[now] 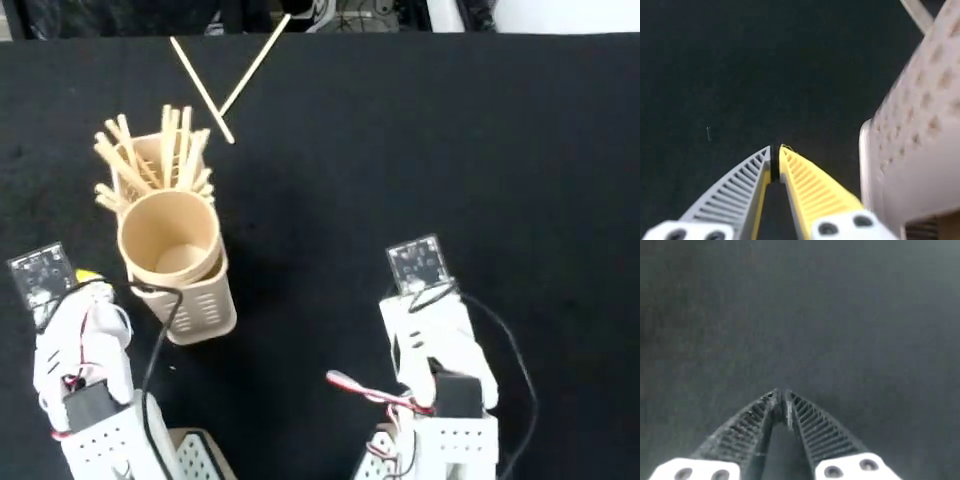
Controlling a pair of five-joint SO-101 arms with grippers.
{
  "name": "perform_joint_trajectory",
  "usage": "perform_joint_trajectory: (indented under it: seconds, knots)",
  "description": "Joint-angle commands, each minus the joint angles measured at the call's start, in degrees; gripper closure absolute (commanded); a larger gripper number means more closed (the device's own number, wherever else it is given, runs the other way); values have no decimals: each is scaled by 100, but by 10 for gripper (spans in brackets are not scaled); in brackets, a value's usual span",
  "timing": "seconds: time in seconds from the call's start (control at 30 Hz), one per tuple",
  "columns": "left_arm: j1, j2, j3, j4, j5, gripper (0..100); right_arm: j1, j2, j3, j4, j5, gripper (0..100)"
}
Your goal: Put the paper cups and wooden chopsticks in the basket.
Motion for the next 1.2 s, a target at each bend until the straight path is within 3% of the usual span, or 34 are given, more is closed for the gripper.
perform_joint_trajectory:
  seconds: [0.0, 0.1, 0.17, 1.17]
  knots:
    - [-92, -26, 136, 695, -44, 969, 308, -365, 40, 747, 26, 981]
    - [-92, 0, 136, 1829, -62, 968, 440, -365, 40, 1530, 26, 982]
    - [-92, -26, 119, 2462, -44, 968, 448, -338, 40, 1451, 18, 983]
    - [-75, -35, 127, 2338, -44, 970, 440, -374, 40, 1486, 26, 983]
